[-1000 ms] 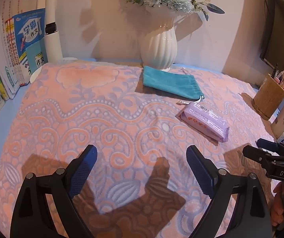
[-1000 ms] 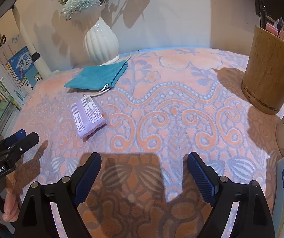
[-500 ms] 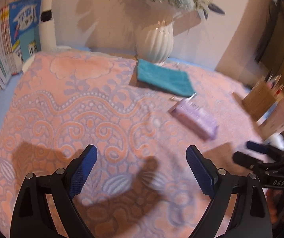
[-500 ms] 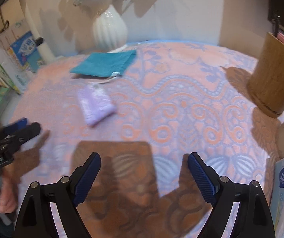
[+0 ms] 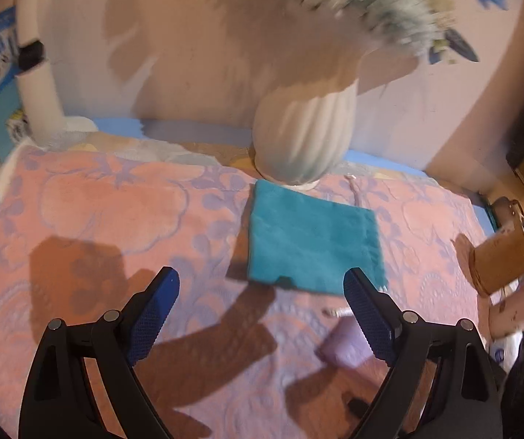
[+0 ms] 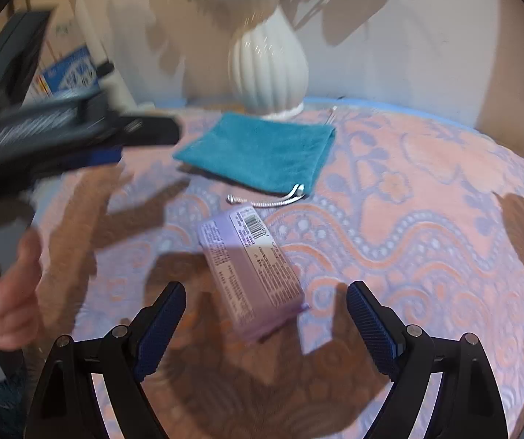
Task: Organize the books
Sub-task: 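Grasp the teal drawstring pouch with left gripper while right gripper grasps the lilac bar, then lift and carry the teal pouch and lilac bar over the glass plate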
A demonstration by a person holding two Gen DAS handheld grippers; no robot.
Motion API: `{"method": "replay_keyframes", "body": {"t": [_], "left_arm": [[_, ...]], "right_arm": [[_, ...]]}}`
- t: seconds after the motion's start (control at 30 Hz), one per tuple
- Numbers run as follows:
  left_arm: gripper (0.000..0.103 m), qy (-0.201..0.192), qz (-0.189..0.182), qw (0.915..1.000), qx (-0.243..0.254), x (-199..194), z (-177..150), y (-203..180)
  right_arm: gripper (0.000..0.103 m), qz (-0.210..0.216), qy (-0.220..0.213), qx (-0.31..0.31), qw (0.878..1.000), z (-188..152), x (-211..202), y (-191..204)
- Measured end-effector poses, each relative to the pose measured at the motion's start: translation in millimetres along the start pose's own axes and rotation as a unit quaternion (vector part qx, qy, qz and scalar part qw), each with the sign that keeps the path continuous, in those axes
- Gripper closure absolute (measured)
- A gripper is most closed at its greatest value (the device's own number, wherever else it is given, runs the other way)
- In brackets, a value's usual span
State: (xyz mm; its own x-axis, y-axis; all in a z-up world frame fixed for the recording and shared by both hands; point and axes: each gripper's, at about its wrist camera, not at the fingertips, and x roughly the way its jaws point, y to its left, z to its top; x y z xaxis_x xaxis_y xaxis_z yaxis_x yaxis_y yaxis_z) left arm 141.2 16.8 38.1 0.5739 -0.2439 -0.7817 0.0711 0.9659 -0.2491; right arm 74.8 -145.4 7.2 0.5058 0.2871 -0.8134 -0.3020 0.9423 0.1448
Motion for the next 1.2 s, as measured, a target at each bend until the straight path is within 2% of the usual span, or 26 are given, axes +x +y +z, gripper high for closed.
{"method": "replay_keyframes", "body": {"t": [0.13,0.17,0.2,0.27,0.33,0.4,0.5,0.67,0.8,0.83,0.87,0.93,0.97,1.0,1.07,1.17,1.2], "left_arm": [[0.012,0.016,-0.024,0.9996,0.006,24,10,-6],[0.012,0.022,-0.028,0.9992,0.018,30,12,-11],[0.012,0.025,-0.030,0.9989,0.026,34,13,-15],[0.012,0.033,-0.038,0.9976,0.048,44,14,-26],[0.011,0.035,-0.042,0.9960,0.071,48,12,-38],[0.004,0.021,-0.026,0.9939,0.105,47,8,-51],[0.001,0.002,-0.016,0.9882,0.152,42,3,-72],[0.001,0.008,-0.012,0.9784,0.206,48,2,-101],[0.003,0.011,0.025,0.9728,0.230,65,-1,-117],[0.008,0.013,0.033,0.9725,0.230,70,-1,-116],[0.023,0.013,0.042,0.9723,0.229,73,-2,-113],[0.035,0.007,0.027,0.9756,0.218,69,0,-106],[0.050,0.005,0.016,0.9763,0.216,65,1,-104],[0.072,0.001,0.005,0.9761,0.217,59,1,-101],[0.095,-0.002,-0.029,0.9770,0.211,45,-1,-97],[0.096,-0.021,-0.034,0.9777,0.206,26,-5,-91],[0.096,-0.022,-0.055,0.9792,0.194,18,-6,-85]], "right_arm": [[0.015,-0.002,-0.009,-0.024,1.000,9,6,6],[0.018,0.000,-0.007,-0.028,1.000,10,8,7],[0.024,-0.003,-0.003,-0.034,0.999,10,10,9],[0.056,-0.025,-0.009,-0.052,0.998,9,9,14],[0.059,-0.021,-0.011,-0.051,0.998,8,7,12],[0.060,-0.020,-0.008,-0.036,0.999,3,1,6],[0.060,-0.012,-0.006,-0.015,1.000,-7,-10,-9],[0.060,-0.010,-0.014,0.004,1.000,-19,-18,-23],[0.060,-0.013,-0.020,0.007,1.000,-21,-20,-26],[0.060,-0.016,-0.021,0.004,1.000,-21,-23,-27],[0.060,-0.018,-0.021,0.001,1.000,-20,-23,-26],[0.060,-0.020,-0.021,0.000,1.000,-20,-22,-23],[0.060,-0.020,-0.022,0.001,1.000,-21,-24,-20],[0.060,-0.018,-0.023,0.001,1.000,-21,-24,-21],[0.061,-0.022,-0.027,0.003,0.999,-22,-27,-19],[0.065,-0.026,-0.038,0.006,0.999,-22,-31,-22],[0.065,-0.025,-0.044,0.011,0.999,-23,-35,-23]]}}
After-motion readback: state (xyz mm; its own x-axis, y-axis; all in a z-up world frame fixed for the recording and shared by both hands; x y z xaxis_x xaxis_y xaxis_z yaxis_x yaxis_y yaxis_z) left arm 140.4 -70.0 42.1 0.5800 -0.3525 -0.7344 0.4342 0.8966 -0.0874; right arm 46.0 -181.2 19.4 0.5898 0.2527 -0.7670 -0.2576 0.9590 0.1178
